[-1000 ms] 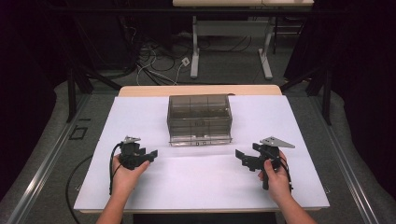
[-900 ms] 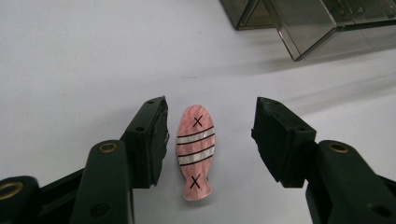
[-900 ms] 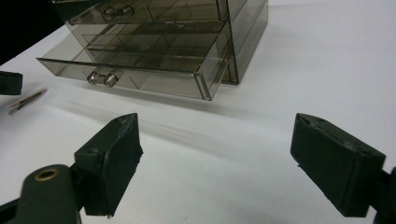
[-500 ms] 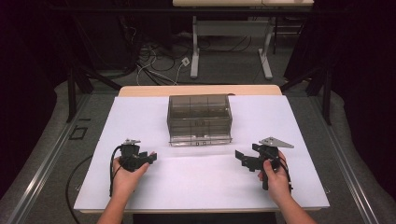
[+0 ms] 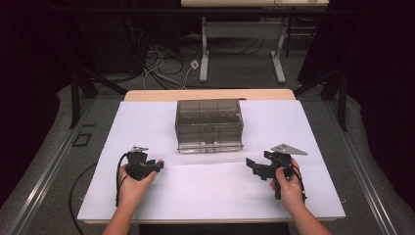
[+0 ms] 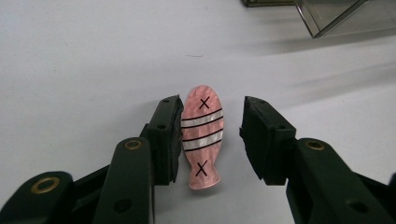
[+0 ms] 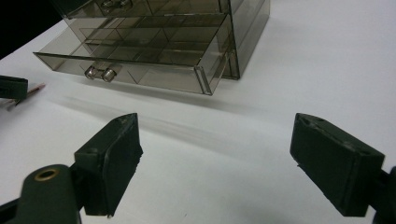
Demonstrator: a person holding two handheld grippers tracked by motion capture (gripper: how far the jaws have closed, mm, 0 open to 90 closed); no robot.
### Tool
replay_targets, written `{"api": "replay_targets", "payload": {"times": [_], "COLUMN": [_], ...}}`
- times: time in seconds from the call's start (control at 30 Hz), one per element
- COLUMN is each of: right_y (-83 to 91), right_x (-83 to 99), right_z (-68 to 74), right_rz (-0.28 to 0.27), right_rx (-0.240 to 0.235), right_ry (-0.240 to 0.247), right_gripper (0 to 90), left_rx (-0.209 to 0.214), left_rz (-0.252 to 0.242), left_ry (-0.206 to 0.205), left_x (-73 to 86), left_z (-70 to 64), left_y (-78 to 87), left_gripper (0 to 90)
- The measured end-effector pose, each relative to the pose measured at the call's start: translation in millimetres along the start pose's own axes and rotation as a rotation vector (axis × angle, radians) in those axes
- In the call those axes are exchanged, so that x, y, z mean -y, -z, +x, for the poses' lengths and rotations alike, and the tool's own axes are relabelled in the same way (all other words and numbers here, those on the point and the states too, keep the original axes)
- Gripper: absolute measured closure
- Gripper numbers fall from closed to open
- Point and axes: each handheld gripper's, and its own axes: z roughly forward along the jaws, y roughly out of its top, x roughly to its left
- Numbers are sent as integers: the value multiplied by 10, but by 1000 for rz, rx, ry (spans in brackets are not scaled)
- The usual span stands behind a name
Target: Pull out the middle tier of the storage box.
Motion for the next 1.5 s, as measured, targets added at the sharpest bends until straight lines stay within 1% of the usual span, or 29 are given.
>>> {"api": "replay_targets", "payload": {"times": [0.07,0.23,0.4,0.47,0.5,0.53,0.57,0.7,0.73,0.8,0.87,0.9,0.93,1.03,1.1,1.17,1.2,1.23,1.27,1.33,1.4,1.43,1.47,1.5], "right_y": [-1,-10,-12,-14,-14,-14,-14,-14,-12,-13,-15,-16,-17,-18,-18,-19,-18,-18,-19,-18,-18,-17,-16,-15], "right_x": [1,5,6,6,6,6,7,9,9,10,11,12,13,15,16,16,17,17,18,18,19,18,17,17], "right_z": [-4,-1,-5,-6,-7,-6,-6,-8,-9,-8,-6,-2,-1,-1,-2,0,-1,-3,-3,-2,-2,-4,-9,-10], "right_rz": [4,3,4,5,5,5,5,7,9,10,11,11,11,13,14,14,15,15,15,15,15,14,12,13], "right_rx": [4,5,6,6,7,4,4,4,4,3,4,4,4,7,9,9,8,8,8,8,7,7,9,9], "right_ry": [3,2,4,4,6,4,4,7,7,7,9,8,8,7,9,7,8,11,10,8,5,5,10,9], "right_gripper": [155,155,155,155,155,155,155,155,155,155,156,155,155,156,156,156,155,156,156,156,156,156,156,156], "left_rx": [-15,-25,-35,-34,-32,-38,-44,-38,-38,-28,-19,-15,-16,-8,-10,-11,-9,-14,-12,-27,-14,-14,-10,-12], "left_rz": [-4,-3,-2,-8,-1,-5,-5,3,-2,10,7,-3,-5,3,0,-5,-3,-7,-1,2,10,1,8,4], "left_ry": [-2,-11,-19,-10,-10,-11,-13,-15,-17,-10,-10,-8,-1,4,-5,-5,3,2,8,14,29,33,36,39], "left_x": [2,3,3,3,-1,0,2,-4,-2,-4,-4,-3,-4,-4,-5,-8,-9,-8,-10,-5,-5,-4,-6,-6], "left_z": [-15,-19,-7,-7,-5,-8,-12,-4,2,11,26,32,31,39,41,43,44,51,57,73,101,107,112,112], "left_y": [-7,-8,-6,-10,-5,-7,-7,1,1,16,23,32,38,50,53,62,71,76,86,94,103,98,103,99], "left_gripper": [597,621,672,681,682,683,704,708,711,716,723,732,758,766,772,792,801,811,822,841,848,850,853,854]}}
